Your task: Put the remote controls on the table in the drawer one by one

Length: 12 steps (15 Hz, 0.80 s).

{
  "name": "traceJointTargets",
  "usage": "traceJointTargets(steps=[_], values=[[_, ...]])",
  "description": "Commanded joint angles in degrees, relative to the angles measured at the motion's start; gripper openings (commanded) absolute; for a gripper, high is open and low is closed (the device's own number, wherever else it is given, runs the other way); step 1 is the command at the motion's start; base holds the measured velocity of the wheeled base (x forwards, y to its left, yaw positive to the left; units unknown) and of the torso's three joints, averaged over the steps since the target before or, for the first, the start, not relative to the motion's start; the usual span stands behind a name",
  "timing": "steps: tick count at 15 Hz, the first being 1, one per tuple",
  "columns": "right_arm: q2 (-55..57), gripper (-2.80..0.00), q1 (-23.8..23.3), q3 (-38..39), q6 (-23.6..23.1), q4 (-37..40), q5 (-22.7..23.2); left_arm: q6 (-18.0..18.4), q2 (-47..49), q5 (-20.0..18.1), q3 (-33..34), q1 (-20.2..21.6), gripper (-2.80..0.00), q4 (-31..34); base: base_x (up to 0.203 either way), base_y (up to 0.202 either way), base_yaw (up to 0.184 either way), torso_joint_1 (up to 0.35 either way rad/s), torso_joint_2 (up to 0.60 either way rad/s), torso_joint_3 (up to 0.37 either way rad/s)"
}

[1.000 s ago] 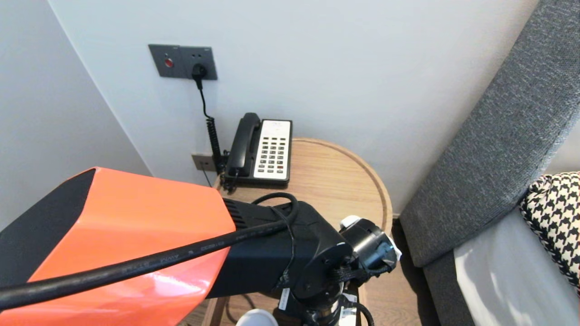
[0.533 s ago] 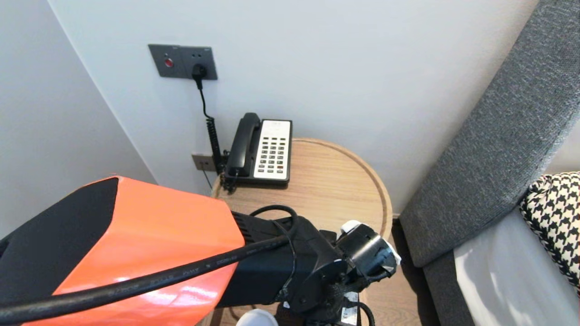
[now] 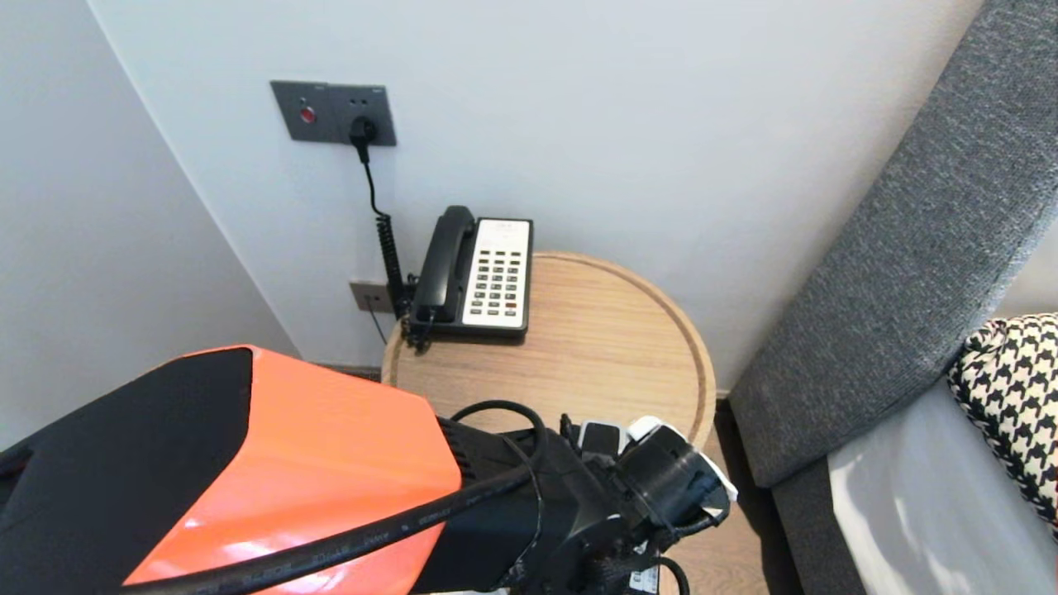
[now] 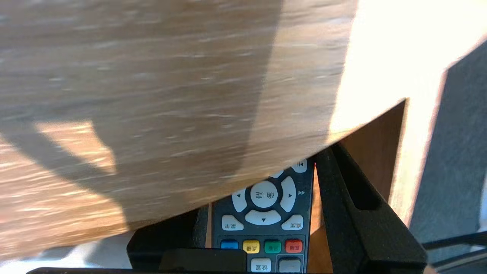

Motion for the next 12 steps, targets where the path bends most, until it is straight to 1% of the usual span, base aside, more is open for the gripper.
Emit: traceJointTargets(steps=[1, 5, 7, 8, 10, 12], values=[[0.0, -2.8, 0.0, 1.4, 0.0, 0.0, 0.0, -0.2, -0.5, 0.5, 1.6, -0.2, -2.8, -0.9, 0.0, 0.0, 0.0, 0.0, 0.0, 0.0], [0.0, -2.8, 0.0, 1.4, 0.0, 0.0, 0.0, 0.1, -0.5, 0.5, 3.4, -0.1, -2.8, -4.0, 0.0, 0.0, 0.0, 0.0, 0.0, 0.0], [0.1, -2.8, 0.0, 1.4, 0.0, 0.0, 0.0, 0.7, 0.1, 0.6, 4.8, 0.2, -2.8, -7.3, 0.0, 0.0, 0.0, 0.0, 0.0, 0.0], [0.1, -2.8, 0.0, 1.4, 0.0, 0.0, 0.0, 0.8, 0.3, 0.6, 4.4, 0.5, -2.8, -7.9, 0.0, 0.0, 0.0, 0.0, 0.0, 0.0], [0.1, -2.8, 0.0, 1.4, 0.0, 0.0, 0.0, 2.2, 0.7, 0.6, 4.1, 0.7, -2.8, -9.0, 0.0, 0.0, 0.0, 0.0, 0.0, 0.0], [0.1, -2.8, 0.0, 1.4, 0.0, 0.0, 0.1, 2.4, 0.7, 0.6, 4.8, 0.9, -2.8, -9.6, 0.0, 0.0, 0.0, 0.0, 0.0, 0.0]])
